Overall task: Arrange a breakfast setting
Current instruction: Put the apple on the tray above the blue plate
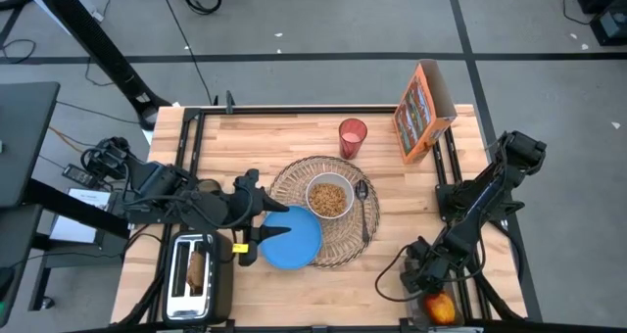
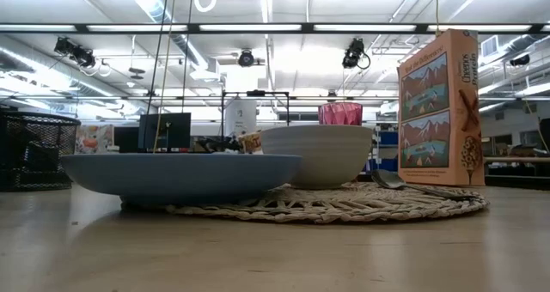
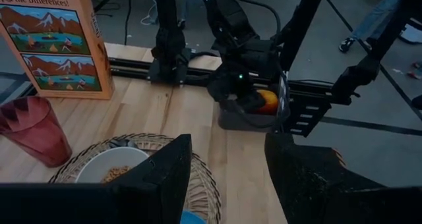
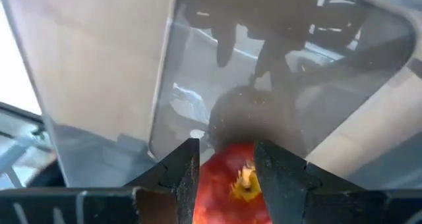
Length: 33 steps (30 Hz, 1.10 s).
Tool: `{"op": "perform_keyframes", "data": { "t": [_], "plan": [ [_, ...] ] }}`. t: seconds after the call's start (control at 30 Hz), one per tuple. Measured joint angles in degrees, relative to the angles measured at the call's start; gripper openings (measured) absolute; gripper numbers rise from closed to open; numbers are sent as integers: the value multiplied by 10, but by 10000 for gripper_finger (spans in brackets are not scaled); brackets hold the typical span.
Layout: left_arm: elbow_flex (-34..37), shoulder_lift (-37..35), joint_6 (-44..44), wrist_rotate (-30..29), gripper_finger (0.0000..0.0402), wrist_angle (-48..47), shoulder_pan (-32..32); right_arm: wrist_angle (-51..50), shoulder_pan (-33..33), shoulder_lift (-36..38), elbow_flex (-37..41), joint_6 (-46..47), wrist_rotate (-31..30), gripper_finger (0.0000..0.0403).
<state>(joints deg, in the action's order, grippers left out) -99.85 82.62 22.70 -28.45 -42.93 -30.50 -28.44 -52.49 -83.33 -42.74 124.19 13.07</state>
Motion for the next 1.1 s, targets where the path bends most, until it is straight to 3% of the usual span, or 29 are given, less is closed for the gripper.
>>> {"op": "perform_keyframes", "data": {
  "t": [0.2, 0.47, 0.8, 1.1],
  "plan": [
    [0, 0, 0, 0, 199, -6, 0, 1, -8, 0, 0, -42, 28, 150],
    [0, -2, -8, 0, 199, -6, 2, 4, -18, 0, 0, -42, 13, 148],
    [0, -2, -9, 0, 199, -6, 8, 12, -19, 0, 0, -78, 2, 97],
    [0, -2, -9, 0, 199, -6, 8, 18, -27, 0, 0, -149, -2, 109]
  ]
}}
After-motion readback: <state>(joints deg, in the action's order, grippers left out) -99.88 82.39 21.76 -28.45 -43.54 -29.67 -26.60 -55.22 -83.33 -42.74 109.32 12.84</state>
